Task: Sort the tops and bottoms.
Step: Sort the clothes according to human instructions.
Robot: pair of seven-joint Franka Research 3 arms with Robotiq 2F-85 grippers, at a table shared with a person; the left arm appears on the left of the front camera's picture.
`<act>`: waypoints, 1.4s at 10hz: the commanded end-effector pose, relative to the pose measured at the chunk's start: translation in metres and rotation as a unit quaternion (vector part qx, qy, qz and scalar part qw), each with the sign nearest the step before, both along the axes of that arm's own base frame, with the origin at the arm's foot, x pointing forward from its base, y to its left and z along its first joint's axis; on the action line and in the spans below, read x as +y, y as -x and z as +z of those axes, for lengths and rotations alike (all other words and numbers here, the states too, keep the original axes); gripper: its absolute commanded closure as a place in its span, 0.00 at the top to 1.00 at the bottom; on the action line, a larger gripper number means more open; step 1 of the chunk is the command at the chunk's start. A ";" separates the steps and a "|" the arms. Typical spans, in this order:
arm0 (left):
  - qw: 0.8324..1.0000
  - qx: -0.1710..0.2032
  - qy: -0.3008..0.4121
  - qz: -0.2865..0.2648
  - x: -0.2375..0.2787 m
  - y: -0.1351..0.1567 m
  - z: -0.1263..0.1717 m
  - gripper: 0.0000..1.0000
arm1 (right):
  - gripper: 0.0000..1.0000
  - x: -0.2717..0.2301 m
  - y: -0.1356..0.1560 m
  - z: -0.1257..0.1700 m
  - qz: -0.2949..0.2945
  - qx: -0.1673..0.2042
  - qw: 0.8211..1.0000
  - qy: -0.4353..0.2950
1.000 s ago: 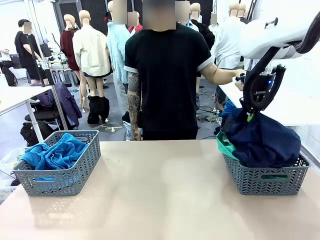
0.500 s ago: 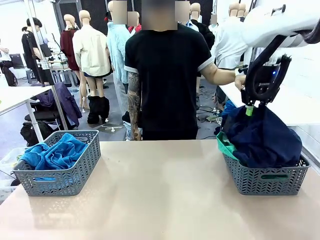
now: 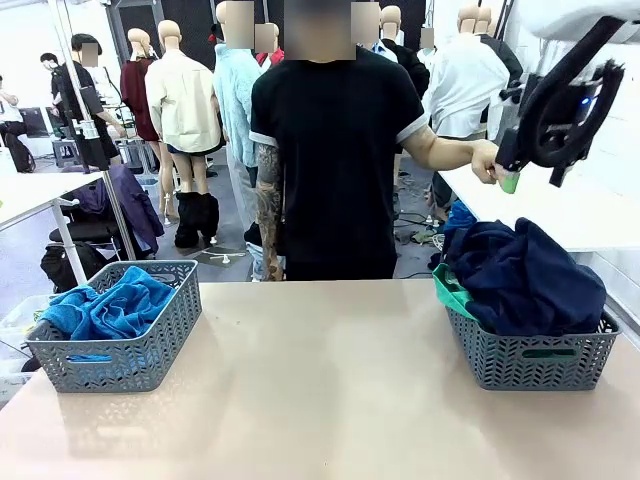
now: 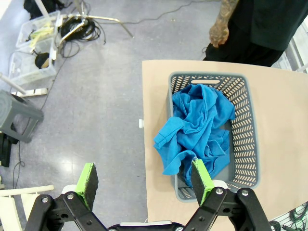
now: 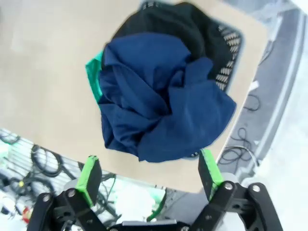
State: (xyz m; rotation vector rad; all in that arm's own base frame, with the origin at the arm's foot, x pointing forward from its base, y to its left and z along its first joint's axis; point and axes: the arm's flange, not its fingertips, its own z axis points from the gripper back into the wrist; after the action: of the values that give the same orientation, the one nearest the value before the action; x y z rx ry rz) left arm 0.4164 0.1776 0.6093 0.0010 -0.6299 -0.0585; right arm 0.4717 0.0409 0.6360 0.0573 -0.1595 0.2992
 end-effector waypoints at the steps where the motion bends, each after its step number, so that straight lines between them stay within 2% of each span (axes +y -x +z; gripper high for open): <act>1: 1.000 -0.001 0.002 0.001 -0.001 0.000 0.000 1.00 | 1.00 -0.029 0.038 0.010 -0.047 -0.047 0.998 -0.012; 3: 1.000 -0.001 0.002 0.001 -0.001 0.000 0.000 1.00 | 1.00 -0.060 0.074 0.020 -0.128 -0.061 0.990 -0.018; 4: 1.000 -0.001 0.002 0.001 -0.001 0.000 0.000 1.00 | 1.00 -0.081 0.092 0.014 -0.170 -0.058 0.983 -0.024; 5: 1.000 -0.001 0.002 0.001 -0.001 0.000 0.000 1.00 | 1.00 -0.109 0.113 -0.001 -0.198 -0.056 0.977 -0.050; 8: 1.000 -0.001 0.002 0.001 -0.001 0.000 0.000 1.00 | 1.00 -0.184 0.143 -0.046 -0.251 -0.056 0.958 -0.126; 9: 1.000 -0.001 0.002 0.001 -0.001 0.000 0.000 1.00 | 1.00 -0.197 0.156 -0.055 -0.278 -0.069 0.948 -0.142; 10: 1.000 -0.001 0.002 0.001 -0.001 0.000 0.000 1.00 | 1.00 -0.194 0.161 -0.057 -0.289 -0.060 0.946 -0.134; 11: 1.000 -0.001 0.002 0.001 -0.001 0.000 0.000 1.00 | 1.00 -0.199 0.150 -0.047 -0.270 -0.041 0.955 -0.114; 14: 1.000 -0.001 0.002 0.001 -0.001 0.000 0.000 1.00 | 1.00 -0.199 0.150 -0.047 -0.270 -0.041 0.955 -0.114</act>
State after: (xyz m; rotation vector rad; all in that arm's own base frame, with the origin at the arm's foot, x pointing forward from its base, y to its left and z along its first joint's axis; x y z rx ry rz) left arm 0.4164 0.1776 0.6094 0.0011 -0.6302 -0.0586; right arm 0.3188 -0.1563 0.5860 0.2223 -0.2939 -0.2746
